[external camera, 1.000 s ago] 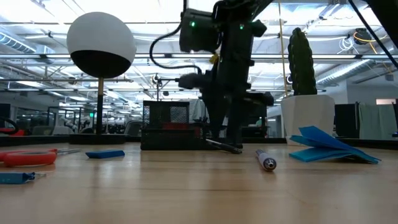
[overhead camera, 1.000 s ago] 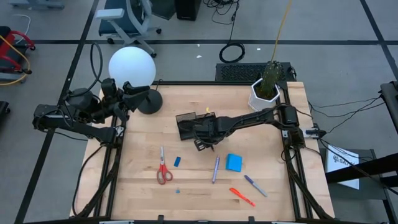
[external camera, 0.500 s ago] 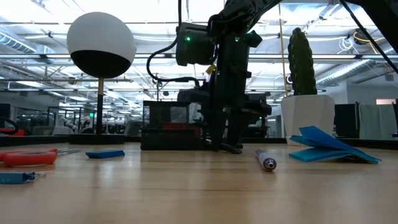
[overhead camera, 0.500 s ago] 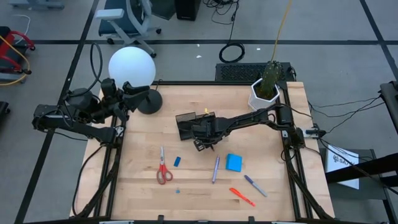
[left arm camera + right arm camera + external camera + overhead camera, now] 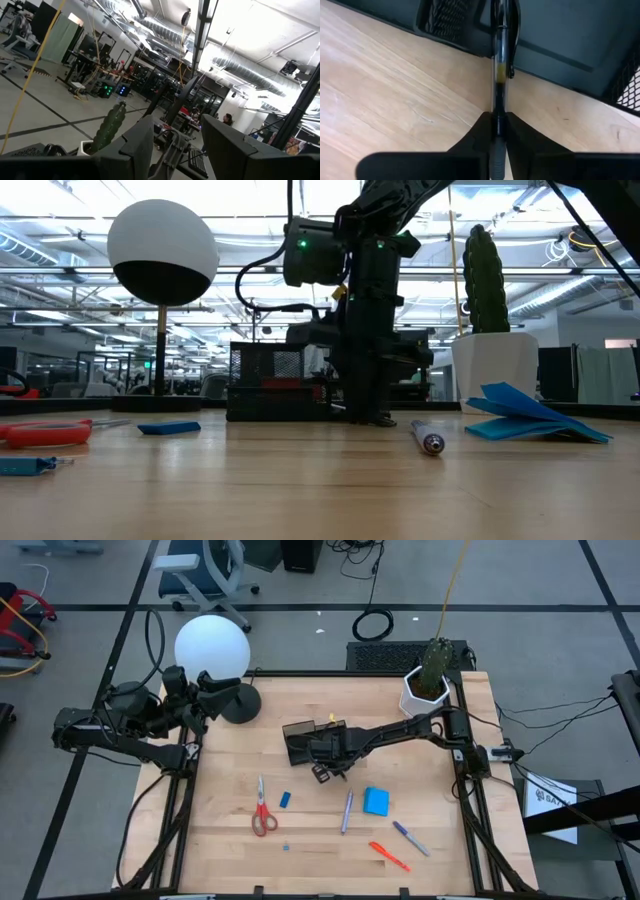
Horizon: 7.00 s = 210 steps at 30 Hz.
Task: Pick and place office supplies into organizer
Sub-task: Put the top black pen into the black desk organizer, then put the violet marker pen into the black desk organizer
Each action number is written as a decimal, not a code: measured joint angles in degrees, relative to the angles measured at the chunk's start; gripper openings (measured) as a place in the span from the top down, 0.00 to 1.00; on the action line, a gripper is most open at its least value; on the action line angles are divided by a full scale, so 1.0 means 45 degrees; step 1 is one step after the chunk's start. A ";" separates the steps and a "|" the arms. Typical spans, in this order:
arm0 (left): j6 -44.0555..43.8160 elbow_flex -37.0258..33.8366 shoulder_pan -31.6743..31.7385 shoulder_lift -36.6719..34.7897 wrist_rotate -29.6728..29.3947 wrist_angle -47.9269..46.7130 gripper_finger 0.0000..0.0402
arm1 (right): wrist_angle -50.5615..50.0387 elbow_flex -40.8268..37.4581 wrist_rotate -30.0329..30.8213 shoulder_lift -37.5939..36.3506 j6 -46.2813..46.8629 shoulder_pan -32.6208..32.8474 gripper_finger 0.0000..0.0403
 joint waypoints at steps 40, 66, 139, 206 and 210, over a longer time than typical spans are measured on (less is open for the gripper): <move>0.0004 0.0000 0.0004 -0.0003 -0.0001 0.0001 0.58 | 0.1738 -0.0029 0.1447 -0.4591 -0.4316 -0.1344 0.94; 0.0015 0.0000 0.0004 0.0001 0.0001 0.0005 0.58 | 0.9953 -0.0735 -0.2436 -0.4527 -1.0440 -0.2975 0.94; 0.0024 0.0000 0.0004 -0.0004 -0.0001 0.0007 0.58 | 1.9792 -0.6740 -0.3828 -0.2764 -0.9565 -0.3709 0.73; -0.0311 0.0000 0.0002 0.0001 -0.0001 0.0000 0.58 | -0.0980 -0.6263 -0.0526 -0.9670 0.4519 0.4164 0.87; -0.0310 0.0000 0.0001 -0.0002 -0.0001 0.0000 0.58 | -0.3185 -0.4763 0.0224 -0.8747 0.5251 0.5279 0.86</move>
